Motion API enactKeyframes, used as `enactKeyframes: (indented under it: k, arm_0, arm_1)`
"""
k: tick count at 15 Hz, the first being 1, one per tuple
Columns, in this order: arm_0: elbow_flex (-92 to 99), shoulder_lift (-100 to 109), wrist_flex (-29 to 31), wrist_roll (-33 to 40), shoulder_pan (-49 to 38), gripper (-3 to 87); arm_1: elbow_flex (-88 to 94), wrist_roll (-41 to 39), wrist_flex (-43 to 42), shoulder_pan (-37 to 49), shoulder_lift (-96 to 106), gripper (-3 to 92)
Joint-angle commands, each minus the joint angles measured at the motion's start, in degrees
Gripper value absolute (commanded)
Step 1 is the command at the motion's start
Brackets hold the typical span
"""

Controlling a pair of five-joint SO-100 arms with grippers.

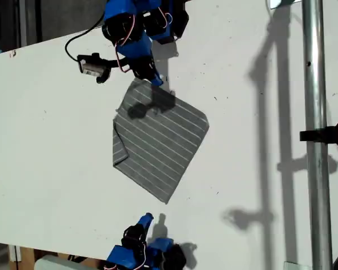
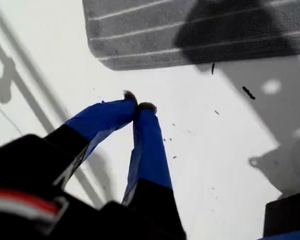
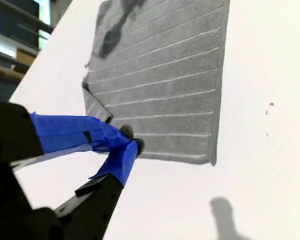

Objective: Grasp corners of a towel and fold twice.

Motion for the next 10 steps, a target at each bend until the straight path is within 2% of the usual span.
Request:
enactKeyframes:
  k: [1, 3, 5, 8, 10]
  arm_0:
    - [-10.81, -4.66, 4.04, 2.46, -0.88, -2.6]
    - [-15.73, -9.05, 6.77, 3.43, -0.70, -2.6]
    - [-18.11, -11.69, 7.65, 4.48, -0.53, -2.6]
    - [-18.37, -13.45, 6.94, 5.27, -0.88, -2.6]
    - [-17.49, -15.29, 5.63, 5.45, -0.62, -2.6]
  arm_1:
    - [-24.79, 0.44, 5.36, -3.78, -17.84, -0.3]
    - [-41.66, 1.76, 9.05, -7.56, -30.76, -0.3]
    - [-51.15, 3.43, 9.84, -10.72, -38.41, -0.3]
    - [-56.34, 3.78, 8.70, -12.39, -43.33, -0.3]
    - [-55.90, 7.03, 10.11, -12.13, -42.36, -0.3]
